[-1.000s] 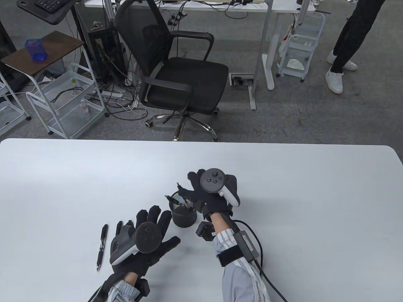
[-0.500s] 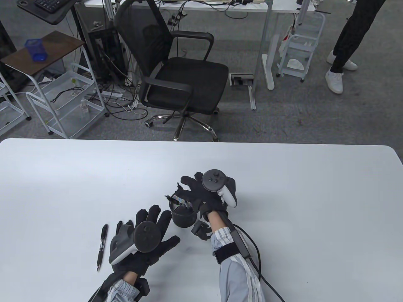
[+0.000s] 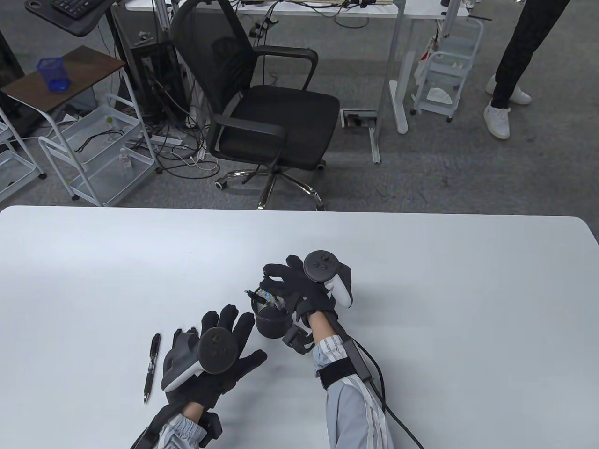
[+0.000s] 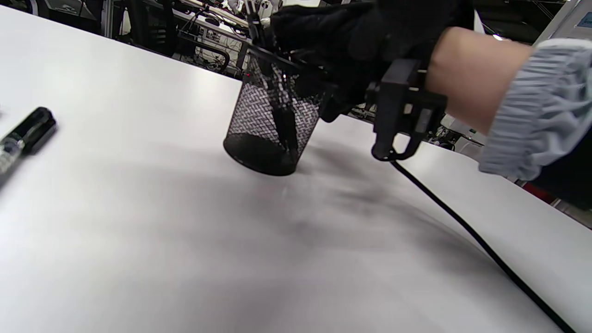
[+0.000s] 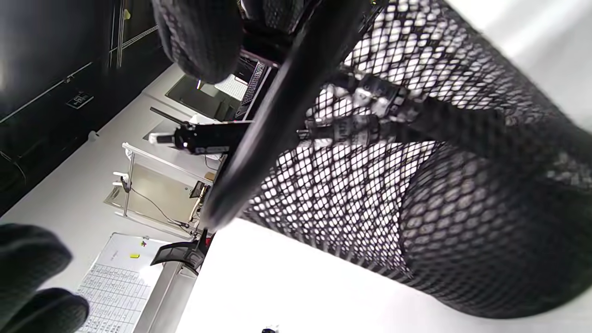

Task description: Press to open click pens

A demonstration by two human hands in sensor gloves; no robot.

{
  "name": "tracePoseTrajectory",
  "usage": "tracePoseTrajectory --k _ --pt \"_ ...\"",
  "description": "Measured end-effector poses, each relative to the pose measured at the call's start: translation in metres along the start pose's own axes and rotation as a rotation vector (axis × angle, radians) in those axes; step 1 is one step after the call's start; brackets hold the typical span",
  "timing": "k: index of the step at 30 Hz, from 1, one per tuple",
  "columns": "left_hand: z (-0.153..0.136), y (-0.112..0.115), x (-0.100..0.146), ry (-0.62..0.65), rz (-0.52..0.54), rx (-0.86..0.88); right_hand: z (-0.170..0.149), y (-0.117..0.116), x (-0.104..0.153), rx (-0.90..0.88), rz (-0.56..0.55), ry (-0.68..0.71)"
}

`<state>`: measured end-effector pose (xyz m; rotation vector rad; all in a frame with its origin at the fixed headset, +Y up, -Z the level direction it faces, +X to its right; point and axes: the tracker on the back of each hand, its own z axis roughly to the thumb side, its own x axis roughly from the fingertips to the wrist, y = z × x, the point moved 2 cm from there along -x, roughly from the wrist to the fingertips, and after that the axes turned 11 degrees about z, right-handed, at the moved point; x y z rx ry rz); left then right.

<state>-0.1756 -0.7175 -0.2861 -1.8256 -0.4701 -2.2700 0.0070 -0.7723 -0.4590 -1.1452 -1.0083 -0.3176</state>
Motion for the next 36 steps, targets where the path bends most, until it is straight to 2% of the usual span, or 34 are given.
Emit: tracePoseTrajectory --k 12,21,32,36 --pt "-0.001 0.000 0.000 0.000 0.001 0.007 0.002 0.002 0.006 -0.043 -0.052 0.044" --pt "-0.001 0.001 0.001 0.002 -0.003 0.004 0.022 0.006 0.028 -0.027 -0.100 0.125" --pt "0.001 0.002 0.002 0.010 0.002 -0.003 0.065 0.020 0.086 -0.036 -0.219 0.338" --pt "0.001 0.002 0.002 0.012 0.000 -0.005 0.073 0.023 0.111 -0.002 -0.295 0.392"
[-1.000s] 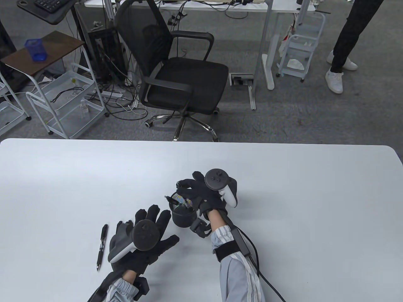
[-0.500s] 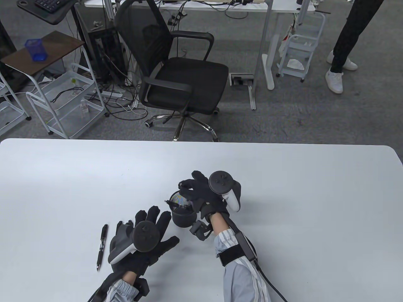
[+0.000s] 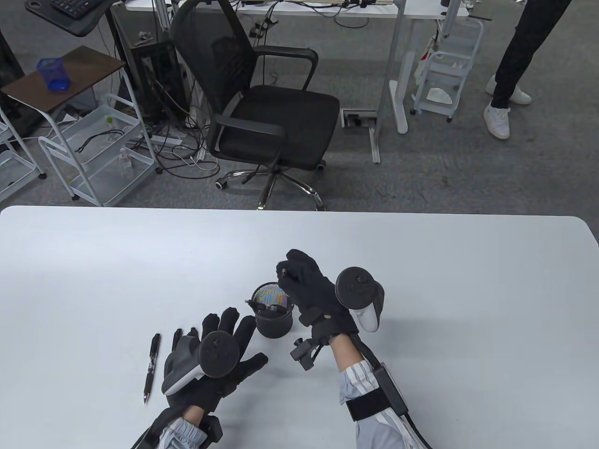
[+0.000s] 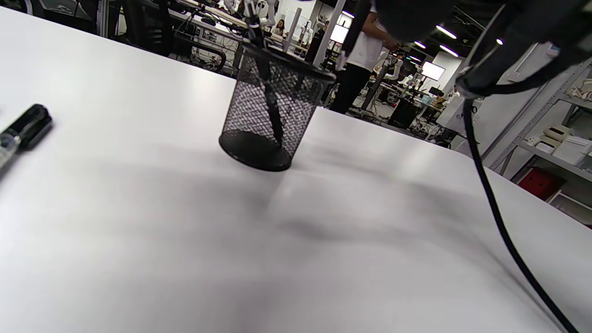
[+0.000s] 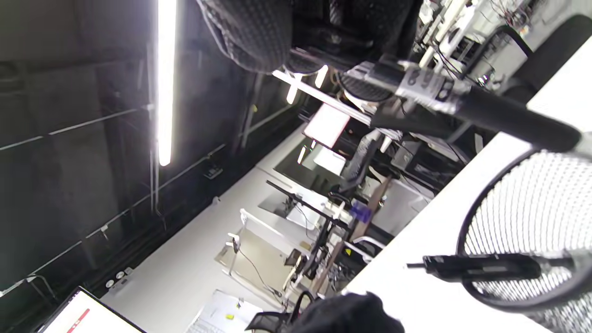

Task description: Press to open click pens

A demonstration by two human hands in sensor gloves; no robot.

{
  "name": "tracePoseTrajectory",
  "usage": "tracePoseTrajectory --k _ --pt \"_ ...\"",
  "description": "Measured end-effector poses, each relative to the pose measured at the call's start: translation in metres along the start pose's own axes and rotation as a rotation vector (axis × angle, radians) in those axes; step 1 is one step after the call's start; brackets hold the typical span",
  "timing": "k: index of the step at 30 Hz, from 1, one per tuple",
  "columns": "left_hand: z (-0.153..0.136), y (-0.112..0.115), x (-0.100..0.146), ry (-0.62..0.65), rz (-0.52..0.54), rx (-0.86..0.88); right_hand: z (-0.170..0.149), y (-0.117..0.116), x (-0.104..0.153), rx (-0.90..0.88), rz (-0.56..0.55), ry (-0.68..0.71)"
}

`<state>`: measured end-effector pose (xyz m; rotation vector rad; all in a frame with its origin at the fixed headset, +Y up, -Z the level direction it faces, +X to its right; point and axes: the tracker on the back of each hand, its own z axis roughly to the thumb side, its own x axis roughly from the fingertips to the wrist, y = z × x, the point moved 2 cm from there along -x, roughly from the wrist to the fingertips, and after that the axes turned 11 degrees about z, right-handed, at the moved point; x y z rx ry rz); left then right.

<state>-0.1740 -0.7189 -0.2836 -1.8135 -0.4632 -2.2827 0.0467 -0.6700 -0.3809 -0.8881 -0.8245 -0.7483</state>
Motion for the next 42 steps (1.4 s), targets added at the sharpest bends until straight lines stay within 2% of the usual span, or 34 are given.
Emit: tracePoseTrajectory --k 7,11,15,18,26,35,42 --pt "0.003 0.002 0.001 0.009 -0.005 -0.010 0.008 0.007 0.032 -0.116 -0.095 0.079" --pt "0.005 0.002 0.003 0.014 -0.004 -0.021 -0.002 0.007 0.051 -0.277 -0.150 0.072" --pt "0.007 0.002 0.004 0.017 0.000 -0.025 -0.012 0.003 0.064 -0.438 -0.133 0.101" --pt "0.008 0.002 0.004 0.018 0.005 -0.028 -0.019 -0.004 0.071 -0.553 -0.071 0.118" --pt "0.008 0.001 0.005 0.018 0.008 -0.026 -0.034 -0.017 0.083 -0.734 -0.138 0.102" --pt "0.009 0.002 0.005 0.025 0.002 -0.026 -0.049 -0.031 0.095 -1.102 -0.175 0.052" --pt "0.009 0.002 0.005 0.028 0.005 -0.021 -0.049 -0.029 0.102 -1.138 -0.159 0.080"
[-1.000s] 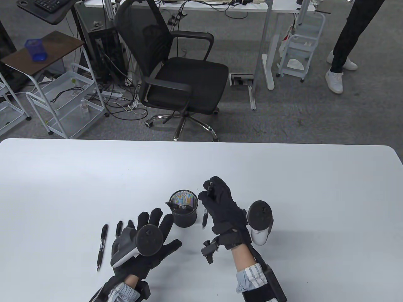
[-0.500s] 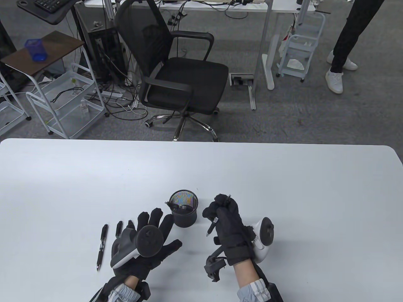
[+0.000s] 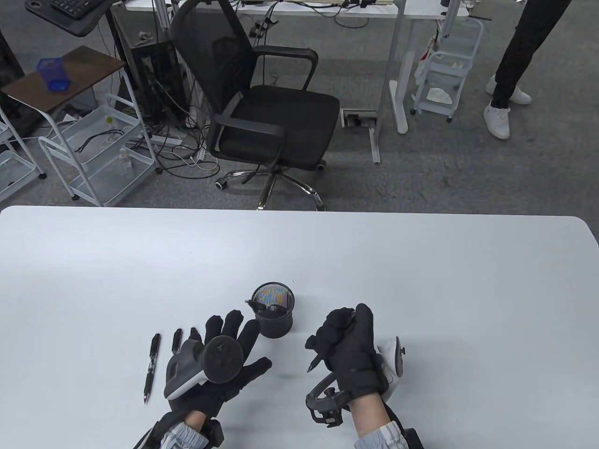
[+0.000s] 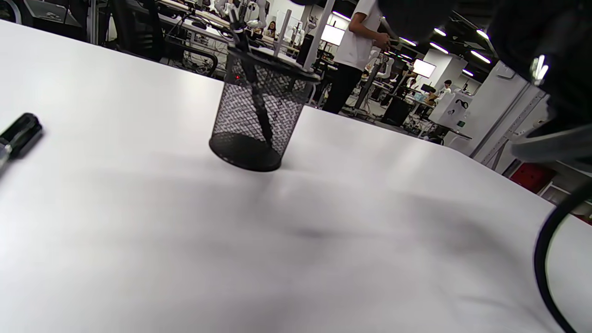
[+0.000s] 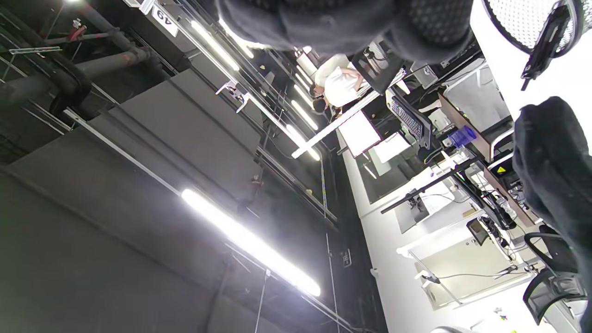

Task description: Press to open click pens

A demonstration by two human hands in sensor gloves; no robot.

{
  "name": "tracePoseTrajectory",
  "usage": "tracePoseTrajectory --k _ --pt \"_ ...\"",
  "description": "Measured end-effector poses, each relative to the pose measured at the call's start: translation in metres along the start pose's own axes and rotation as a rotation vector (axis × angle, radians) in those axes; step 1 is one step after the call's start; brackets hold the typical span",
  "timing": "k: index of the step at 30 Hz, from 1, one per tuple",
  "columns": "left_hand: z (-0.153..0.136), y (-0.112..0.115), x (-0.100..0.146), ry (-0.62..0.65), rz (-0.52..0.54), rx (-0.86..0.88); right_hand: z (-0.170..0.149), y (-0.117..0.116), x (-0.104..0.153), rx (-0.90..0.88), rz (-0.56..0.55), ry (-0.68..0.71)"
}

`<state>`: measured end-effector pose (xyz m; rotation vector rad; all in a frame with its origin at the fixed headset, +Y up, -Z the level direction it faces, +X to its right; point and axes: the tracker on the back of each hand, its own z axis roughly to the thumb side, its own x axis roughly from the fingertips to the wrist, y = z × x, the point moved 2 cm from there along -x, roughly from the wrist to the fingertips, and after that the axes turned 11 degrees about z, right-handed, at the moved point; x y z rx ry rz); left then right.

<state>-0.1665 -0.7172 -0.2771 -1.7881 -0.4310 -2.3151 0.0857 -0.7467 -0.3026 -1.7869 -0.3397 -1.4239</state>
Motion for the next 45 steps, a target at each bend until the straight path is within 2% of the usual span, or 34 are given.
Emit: tracePoseTrajectory --k 16,25,28,34,38,45 --pt "0.001 0.000 0.001 0.002 -0.004 0.006 0.000 0.001 0.001 0.032 -0.004 -0.006" --pt "0.001 0.001 0.000 0.001 -0.006 -0.002 0.006 -0.003 0.000 0.077 0.031 0.012" --pt "0.001 0.001 0.000 0.000 -0.006 -0.002 0.015 -0.009 -0.003 0.194 0.106 -0.020" --pt "0.000 0.000 0.000 -0.003 -0.002 -0.007 0.037 -0.015 -0.003 0.708 0.004 -0.015" --pt "0.001 0.001 0.000 -0.003 -0.004 -0.018 0.040 -0.016 -0.004 0.693 0.034 -0.068" --pt "0.001 0.001 0.000 -0.004 -0.005 -0.013 0.042 0.005 -0.003 0.864 0.000 -0.278"
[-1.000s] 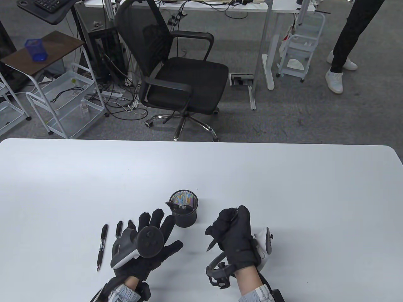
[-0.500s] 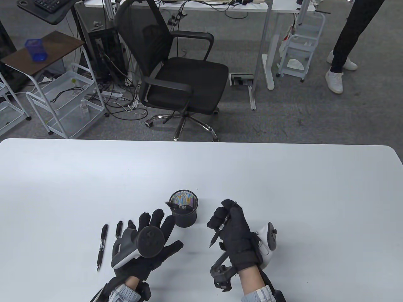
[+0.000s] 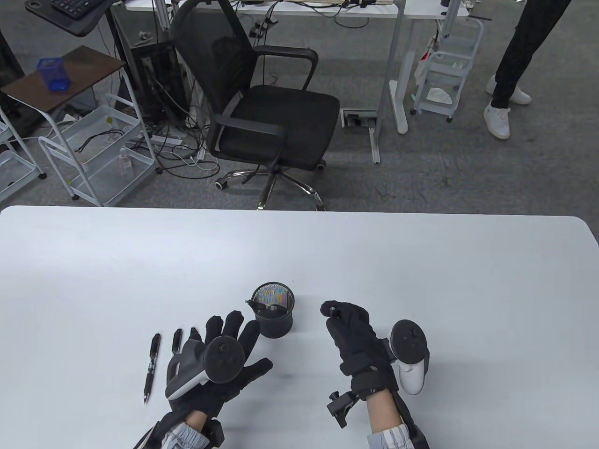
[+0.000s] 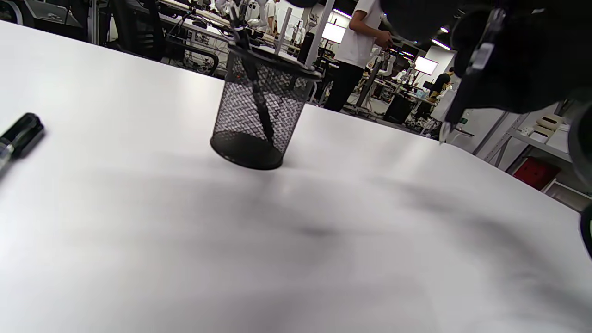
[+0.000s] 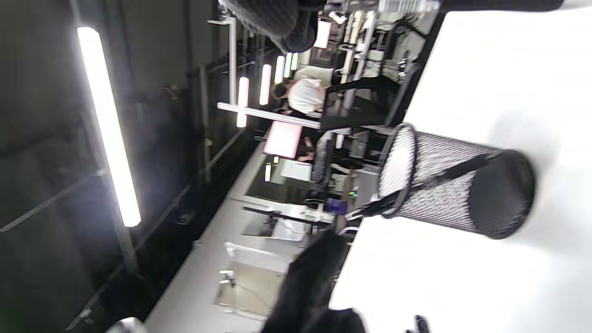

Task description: Press to open click pens

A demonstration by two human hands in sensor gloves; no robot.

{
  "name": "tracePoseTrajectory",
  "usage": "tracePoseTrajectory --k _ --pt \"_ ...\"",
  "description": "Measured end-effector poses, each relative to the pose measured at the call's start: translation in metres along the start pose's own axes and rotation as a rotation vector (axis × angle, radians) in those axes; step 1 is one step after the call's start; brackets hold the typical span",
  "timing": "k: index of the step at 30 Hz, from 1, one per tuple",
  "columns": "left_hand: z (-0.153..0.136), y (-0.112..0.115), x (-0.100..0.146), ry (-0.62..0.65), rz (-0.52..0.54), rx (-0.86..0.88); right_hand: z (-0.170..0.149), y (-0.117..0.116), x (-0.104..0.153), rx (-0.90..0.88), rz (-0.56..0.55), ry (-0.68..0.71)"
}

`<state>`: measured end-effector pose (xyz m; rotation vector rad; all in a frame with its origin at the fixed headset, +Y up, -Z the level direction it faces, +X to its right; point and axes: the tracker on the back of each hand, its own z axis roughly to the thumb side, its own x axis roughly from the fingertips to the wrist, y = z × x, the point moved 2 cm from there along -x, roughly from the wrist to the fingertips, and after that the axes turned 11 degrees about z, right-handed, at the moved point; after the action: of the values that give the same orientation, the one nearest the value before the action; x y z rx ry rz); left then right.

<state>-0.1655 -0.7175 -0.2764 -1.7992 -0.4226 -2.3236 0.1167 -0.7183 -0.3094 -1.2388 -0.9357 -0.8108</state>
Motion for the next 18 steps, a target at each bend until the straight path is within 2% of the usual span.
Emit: tracePoseTrajectory --k 7,9,13,18 --pt "0.000 0.000 0.000 -0.001 -0.005 -0.006 -0.030 0.007 -0.005 0.045 -0.075 -0.136" --pt "0.000 0.000 0.000 0.000 -0.004 -0.005 -0.037 0.007 -0.006 0.098 -0.106 -0.174" --pt "0.001 0.000 0.000 0.001 -0.006 -0.004 -0.055 0.004 -0.010 0.266 -0.098 -0.290" --pt "0.000 0.000 0.000 0.001 -0.007 -0.002 -0.072 -0.006 -0.016 0.459 -0.049 -0.408"
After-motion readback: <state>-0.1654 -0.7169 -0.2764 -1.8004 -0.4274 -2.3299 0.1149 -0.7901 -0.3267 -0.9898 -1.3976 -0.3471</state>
